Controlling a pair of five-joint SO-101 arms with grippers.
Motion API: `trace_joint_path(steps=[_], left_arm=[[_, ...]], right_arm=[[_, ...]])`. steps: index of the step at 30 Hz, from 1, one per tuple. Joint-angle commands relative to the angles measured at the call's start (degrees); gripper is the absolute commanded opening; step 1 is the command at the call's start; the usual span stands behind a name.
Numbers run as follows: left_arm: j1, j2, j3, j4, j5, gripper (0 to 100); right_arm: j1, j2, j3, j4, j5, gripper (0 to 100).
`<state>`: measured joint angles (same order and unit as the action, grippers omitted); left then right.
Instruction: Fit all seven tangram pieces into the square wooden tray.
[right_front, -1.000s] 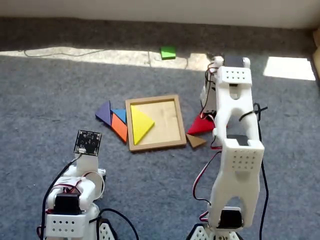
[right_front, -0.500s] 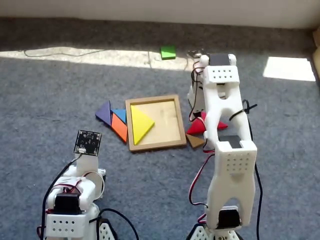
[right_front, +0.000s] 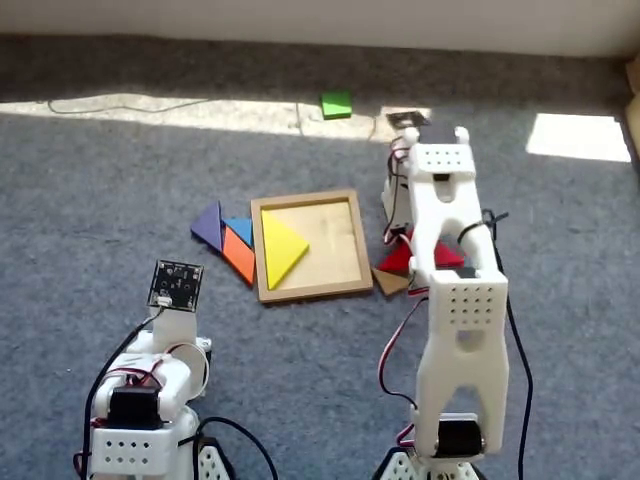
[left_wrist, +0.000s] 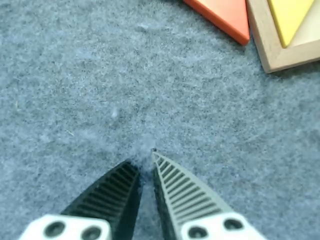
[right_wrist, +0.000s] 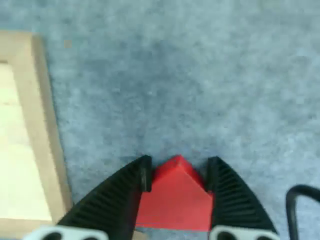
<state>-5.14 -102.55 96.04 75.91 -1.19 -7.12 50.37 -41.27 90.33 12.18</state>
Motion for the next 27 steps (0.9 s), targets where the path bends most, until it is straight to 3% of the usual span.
trace_joint_path(steps=[1, 9, 18, 23, 27], left_arm=[[-0.48, -1.27, 1.19, 0.18, -0.18, 1], [-0.48, -1.27, 1.19, 0.18, -0.18, 1], [-0.48, -1.27, 1.19, 0.18, -0.18, 1], [-0.48, -1.27, 1.19, 0.18, -0.18, 1], [-0.48, -1.27, 1.19, 0.18, -0.18, 1]], right_arm=[[3.03, -0.13, -2.77, 5.14, -0.44, 7.2], [11.03, -0.22, -5.67, 10.86, -5.19, 5.3], [11.56, -11.38, 5.67, 10.59, -5.19, 0.5], [10.59, -23.96, 14.2, 10.42, 1.05, 2.0], [8.04, -31.78, 23.34, 7.52, 5.71, 12.7]])
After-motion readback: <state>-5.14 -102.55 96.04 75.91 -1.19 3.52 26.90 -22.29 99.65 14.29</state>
